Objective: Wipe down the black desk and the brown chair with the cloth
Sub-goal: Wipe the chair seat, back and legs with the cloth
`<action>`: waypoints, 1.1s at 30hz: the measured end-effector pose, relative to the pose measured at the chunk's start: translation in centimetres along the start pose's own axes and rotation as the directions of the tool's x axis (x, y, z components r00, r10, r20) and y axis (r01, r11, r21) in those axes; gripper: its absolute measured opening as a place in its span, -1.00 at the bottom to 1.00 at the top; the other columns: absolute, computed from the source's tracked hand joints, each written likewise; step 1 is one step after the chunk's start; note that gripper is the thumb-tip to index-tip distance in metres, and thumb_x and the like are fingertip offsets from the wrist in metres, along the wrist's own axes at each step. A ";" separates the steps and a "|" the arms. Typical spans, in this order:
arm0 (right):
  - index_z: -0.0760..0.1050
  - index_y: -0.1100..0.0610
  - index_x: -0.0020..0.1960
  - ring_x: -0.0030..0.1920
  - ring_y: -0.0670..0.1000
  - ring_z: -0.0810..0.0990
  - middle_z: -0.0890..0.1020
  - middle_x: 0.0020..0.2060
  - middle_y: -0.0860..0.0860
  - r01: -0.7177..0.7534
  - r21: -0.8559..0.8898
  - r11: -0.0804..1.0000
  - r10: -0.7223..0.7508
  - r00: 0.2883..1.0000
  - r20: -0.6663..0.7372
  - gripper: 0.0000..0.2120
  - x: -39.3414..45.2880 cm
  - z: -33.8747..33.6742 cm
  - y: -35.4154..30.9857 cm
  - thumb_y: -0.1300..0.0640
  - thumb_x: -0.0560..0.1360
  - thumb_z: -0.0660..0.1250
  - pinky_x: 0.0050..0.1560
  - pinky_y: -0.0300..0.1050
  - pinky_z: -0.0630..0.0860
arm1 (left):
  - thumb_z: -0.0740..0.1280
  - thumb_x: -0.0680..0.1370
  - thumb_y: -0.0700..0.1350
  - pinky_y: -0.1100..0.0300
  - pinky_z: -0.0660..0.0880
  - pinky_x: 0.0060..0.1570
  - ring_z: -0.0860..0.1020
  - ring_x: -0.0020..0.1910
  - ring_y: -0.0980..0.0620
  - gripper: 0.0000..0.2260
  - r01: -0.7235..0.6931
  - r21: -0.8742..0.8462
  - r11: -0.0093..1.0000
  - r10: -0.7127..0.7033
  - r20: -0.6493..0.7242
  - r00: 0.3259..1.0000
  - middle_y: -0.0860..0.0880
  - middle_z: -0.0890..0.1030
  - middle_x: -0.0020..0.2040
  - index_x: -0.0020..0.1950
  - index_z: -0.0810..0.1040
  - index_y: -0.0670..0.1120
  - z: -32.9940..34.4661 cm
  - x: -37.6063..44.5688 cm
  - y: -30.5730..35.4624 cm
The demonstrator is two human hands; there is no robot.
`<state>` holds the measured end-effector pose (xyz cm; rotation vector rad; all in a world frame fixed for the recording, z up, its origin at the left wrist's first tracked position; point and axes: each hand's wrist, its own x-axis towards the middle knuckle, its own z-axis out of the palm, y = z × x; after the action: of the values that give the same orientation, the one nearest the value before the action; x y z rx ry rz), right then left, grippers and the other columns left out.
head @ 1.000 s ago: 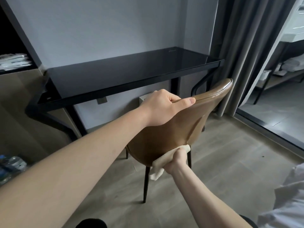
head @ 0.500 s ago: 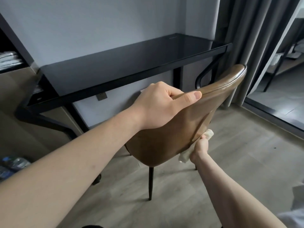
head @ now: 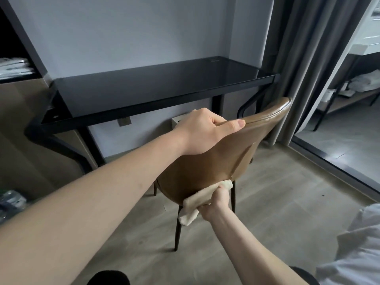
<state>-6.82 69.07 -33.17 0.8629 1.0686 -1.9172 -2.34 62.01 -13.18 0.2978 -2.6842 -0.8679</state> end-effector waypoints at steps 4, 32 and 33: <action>0.60 -0.16 -0.06 0.15 0.03 0.45 0.61 0.05 -0.24 -0.111 -0.011 0.994 0.108 0.983 -0.150 -0.45 0.9 0.8 -4.0 -0.43 0.19 0.08 0.22 0.15 0.21 | 0.27 0.65 0.32 0.41 0.27 -0.40 0.36 -0.52 0.10 -0.37 -0.025 0.007 1.000 0.025 -0.008 1.000 0.12 0.24 -0.58 -0.43 0.30 -0.11 0.2 0.5 -0.7; 0.51 0.06 0.27 0.30 0.21 0.53 0.54 0.34 0.03 0.043 -0.068 0.997 -0.046 0.998 -0.032 -0.56 2.9 0.4 2.9 -0.18 0.51 0.25 0.36 0.08 0.51 | 0.29 0.63 0.34 0.17 0.34 -0.24 0.32 -0.55 0.08 -0.33 0.026 -0.007 1.000 -0.026 0.003 1.000 0.11 0.23 -0.58 -0.48 0.20 -0.06 -0.5 0.0 -0.1; 0.51 0.07 0.28 0.29 0.21 0.52 0.55 0.35 0.04 0.037 -0.052 0.998 -0.039 0.999 -0.037 -0.52 2.6 0.8 2.6 -0.21 0.51 0.22 0.36 0.10 0.49 | 0.29 0.63 0.34 0.18 0.34 -0.25 0.32 -0.54 0.07 -0.34 0.019 -0.006 1.000 -0.019 0.006 1.000 0.11 0.24 -0.58 -0.47 0.20 -0.06 -0.5 0.1 -0.2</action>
<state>-6.03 66.71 -36.00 0.8591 1.1600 -1.9028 -2.20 61.54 -12.89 0.3206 -2.6884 -0.8837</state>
